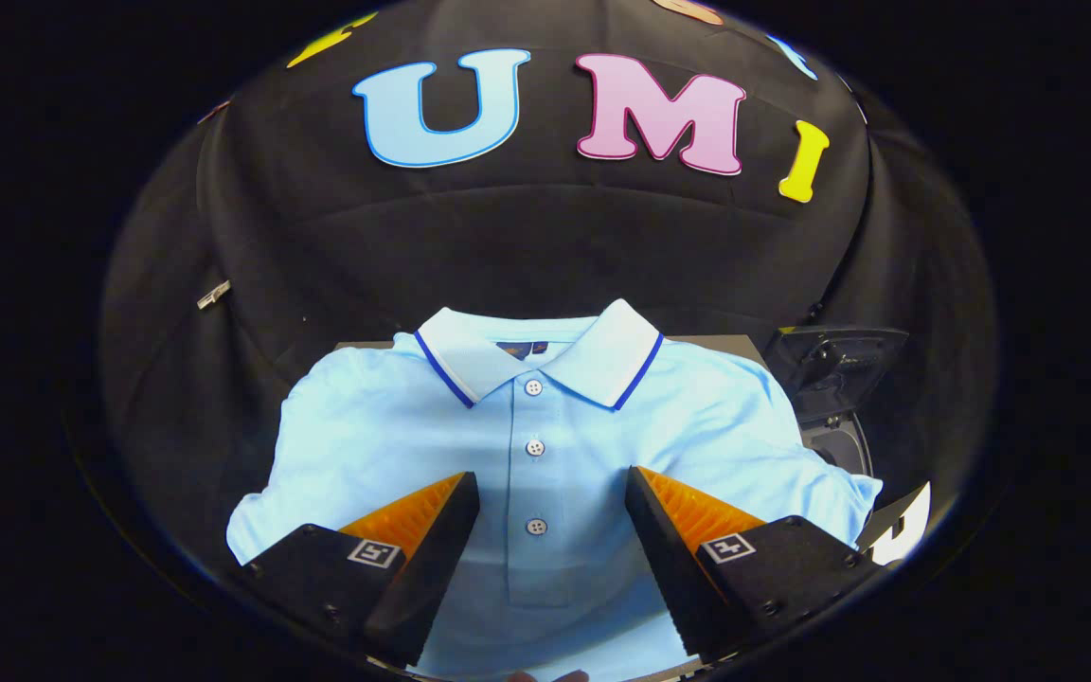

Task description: Put the clothes into the washing machine and then close the washing machine lid.

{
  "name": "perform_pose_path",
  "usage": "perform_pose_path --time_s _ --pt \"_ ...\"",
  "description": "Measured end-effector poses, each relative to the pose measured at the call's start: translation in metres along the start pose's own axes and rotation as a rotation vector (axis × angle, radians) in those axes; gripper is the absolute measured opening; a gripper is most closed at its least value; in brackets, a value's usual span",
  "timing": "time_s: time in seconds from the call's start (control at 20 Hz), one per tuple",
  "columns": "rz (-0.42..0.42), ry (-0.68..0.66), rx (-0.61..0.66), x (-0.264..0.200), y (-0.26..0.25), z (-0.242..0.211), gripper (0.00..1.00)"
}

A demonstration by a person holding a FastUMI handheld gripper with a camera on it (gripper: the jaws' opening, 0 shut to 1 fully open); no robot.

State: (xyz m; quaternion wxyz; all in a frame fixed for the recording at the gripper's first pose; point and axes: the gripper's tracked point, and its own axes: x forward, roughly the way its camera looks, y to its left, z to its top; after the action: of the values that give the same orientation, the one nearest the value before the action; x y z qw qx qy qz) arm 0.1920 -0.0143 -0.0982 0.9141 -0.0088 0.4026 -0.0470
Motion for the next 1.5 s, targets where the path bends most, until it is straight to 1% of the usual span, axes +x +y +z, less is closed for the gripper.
perform_pose_path --time_s 0.15,0.2,0.35,0.4,0.65,0.75,0.85,0.9,1.0,1.1,1.2,1.3,1.35,1.4,1.5 --pt "-0.029 0.052 0.010 -0.0003 -0.0010 -0.0013 0.99" --pt "-0.033 0.066 0.014 0.0006 -0.0011 -0.0017 0.94" --pt "-0.012 0.110 -0.022 0.0005 -0.0010 -0.0019 0.93" --pt "-0.005 0.119 -0.025 -0.0003 -0.0010 -0.0017 0.84" --pt "0.011 0.121 -0.038 -0.0006 0.0011 0.0010 0.84" --pt "0.016 0.114 -0.047 -0.0005 0.0041 -0.0019 0.53" --pt "0.023 0.124 -0.037 0.0002 0.0017 -0.0027 0.53" --pt "0.014 0.117 -0.031 0.0008 0.0010 -0.0002 0.43" --pt "0.025 0.117 -0.047 0.0000 0.0020 0.0004 0.24" --pt "0.030 0.106 -0.024 0.0002 0.0016 -0.0007 0.24" --pt "0.010 0.100 -0.001 -0.0005 -0.0005 -0.0004 0.24" --pt "-0.013 0.101 0.000 -0.0004 -0.0002 0.0008 0.24" --pt "-0.009 0.087 -0.015 -0.0010 0.0026 0.0022 0.24" --pt "-0.012 0.080 -0.019 0.0011 -0.0002 0.0041 0.05" --pt "-0.008 0.079 -0.023 0.0001 0.0006 0.0024 0.05"
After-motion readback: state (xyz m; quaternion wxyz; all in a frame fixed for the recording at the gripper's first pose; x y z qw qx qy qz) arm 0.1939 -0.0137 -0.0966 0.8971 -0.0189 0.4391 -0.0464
